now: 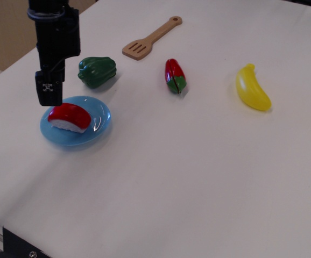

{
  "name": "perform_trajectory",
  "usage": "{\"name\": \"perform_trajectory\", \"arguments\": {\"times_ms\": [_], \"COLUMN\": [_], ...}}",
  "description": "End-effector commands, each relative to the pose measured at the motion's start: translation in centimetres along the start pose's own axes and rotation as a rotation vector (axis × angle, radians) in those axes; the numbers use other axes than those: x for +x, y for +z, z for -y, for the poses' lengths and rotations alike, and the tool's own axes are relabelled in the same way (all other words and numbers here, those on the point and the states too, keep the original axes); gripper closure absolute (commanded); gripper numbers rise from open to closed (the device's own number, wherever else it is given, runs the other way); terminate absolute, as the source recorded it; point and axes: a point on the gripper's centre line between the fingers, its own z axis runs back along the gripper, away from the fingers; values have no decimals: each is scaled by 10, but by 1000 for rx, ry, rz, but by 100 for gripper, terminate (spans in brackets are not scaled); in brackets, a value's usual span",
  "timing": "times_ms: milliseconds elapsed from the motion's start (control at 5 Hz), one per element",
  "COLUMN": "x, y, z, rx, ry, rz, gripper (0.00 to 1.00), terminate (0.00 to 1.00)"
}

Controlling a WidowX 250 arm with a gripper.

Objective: Take sushi off plate

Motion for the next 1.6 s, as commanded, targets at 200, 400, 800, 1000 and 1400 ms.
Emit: {"name": "perform_trajectory", "arguments": {"times_ms": [200,400,800,1000,1400], "x": [12,16,16,19,66], "y": [-16,-29,-20,-3,33], "z": [-11,-10,-10,-5,13], "rx": [10,-6,15,21,24], "ry": [-27,-36,7,40,16], "rz": [11,-22,-5,-18,28], "gripper": [0,0,100,100,100], "terminate": [0,0,0,0,0]}}
